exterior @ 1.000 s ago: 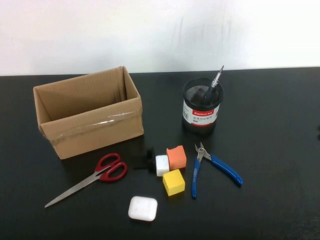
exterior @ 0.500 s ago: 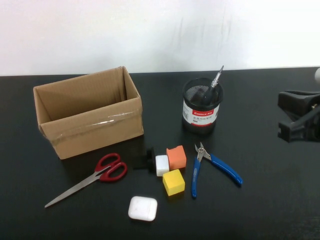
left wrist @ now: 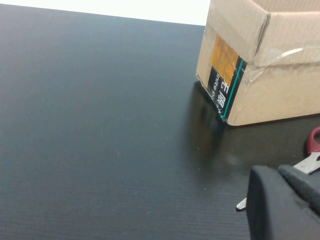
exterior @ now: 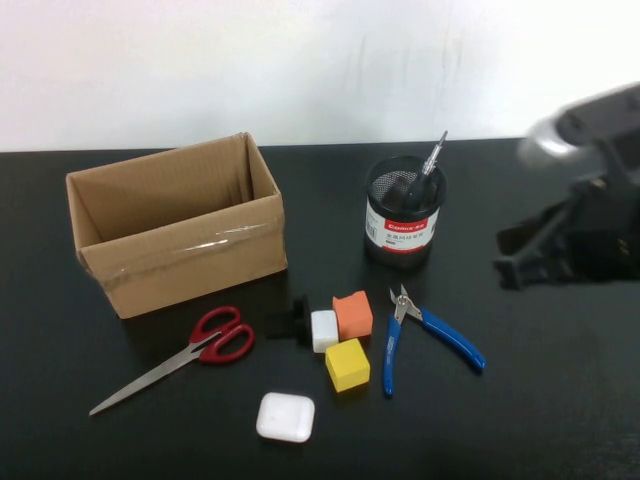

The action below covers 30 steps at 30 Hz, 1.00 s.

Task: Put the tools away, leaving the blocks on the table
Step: Pick up the pliers from the table

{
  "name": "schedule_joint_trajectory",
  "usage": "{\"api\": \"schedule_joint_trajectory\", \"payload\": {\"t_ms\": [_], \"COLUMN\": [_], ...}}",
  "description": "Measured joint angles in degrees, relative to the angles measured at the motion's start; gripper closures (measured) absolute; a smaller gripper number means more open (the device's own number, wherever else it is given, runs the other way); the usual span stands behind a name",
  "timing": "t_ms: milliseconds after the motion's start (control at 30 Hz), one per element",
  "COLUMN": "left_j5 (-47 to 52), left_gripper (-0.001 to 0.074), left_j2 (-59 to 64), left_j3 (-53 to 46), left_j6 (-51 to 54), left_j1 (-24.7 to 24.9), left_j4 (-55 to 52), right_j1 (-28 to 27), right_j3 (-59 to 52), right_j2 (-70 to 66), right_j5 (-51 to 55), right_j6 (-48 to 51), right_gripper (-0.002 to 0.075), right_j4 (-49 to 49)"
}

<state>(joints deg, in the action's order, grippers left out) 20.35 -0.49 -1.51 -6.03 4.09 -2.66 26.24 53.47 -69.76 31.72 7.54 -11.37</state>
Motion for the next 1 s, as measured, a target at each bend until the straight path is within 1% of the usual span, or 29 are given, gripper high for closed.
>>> {"api": "schedule_joint_trajectory", "payload": {"t_ms": [167, 233, 300, 467, 533, 633, 767, 1000], "left_j5": [0.00, 0.00, 0.00, 0.00, 0.00, 0.00, 0.00, 0.00], "left_gripper": [0.0739, 0.0739, 0.0739, 0.0739, 0.0739, 0.0739, 0.0739, 0.0739], "left_j2": [0.00, 0.00, 0.00, 0.00, 0.00, 0.00, 0.00, 0.00], "left_j3": [0.00, 0.00, 0.00, 0.00, 0.00, 0.00, 0.00, 0.00], "left_j6": [0.00, 0.00, 0.00, 0.00, 0.00, 0.00, 0.00, 0.00], "left_j1": [0.00, 0.00, 0.00, 0.00, 0.00, 0.00, 0.00, 0.00], "left_j4": [0.00, 0.00, 0.00, 0.00, 0.00, 0.00, 0.00, 0.00], "right_j1": [1.52, 1.82, 1.91, 1.91, 1.91, 1.91, 1.91, 1.91], "right_j3": [6.35, 7.55, 8.49, 11.05, 12.78, 16.75, 24.56, 32.91], "right_j2": [-8.07, -10.85, -13.59, -20.18, -23.41, -29.08, -36.51, -43.93], "right_j5": [4.33, 4.69, 4.80, 5.60, 6.66, 9.86, 15.27, 16.64], "right_j6": [0.00, -0.84, -2.22, -5.12, -5.35, -5.46, -5.68, -5.68], "right_gripper": [0.0730, 0.0711, 0.0662, 0.0426, 0.0378, 0.0354, 0.0345, 0.0343], "right_j4": [0.00, -0.05, -0.14, -0.14, 0.18, 1.61, 2.74, 3.01]}}
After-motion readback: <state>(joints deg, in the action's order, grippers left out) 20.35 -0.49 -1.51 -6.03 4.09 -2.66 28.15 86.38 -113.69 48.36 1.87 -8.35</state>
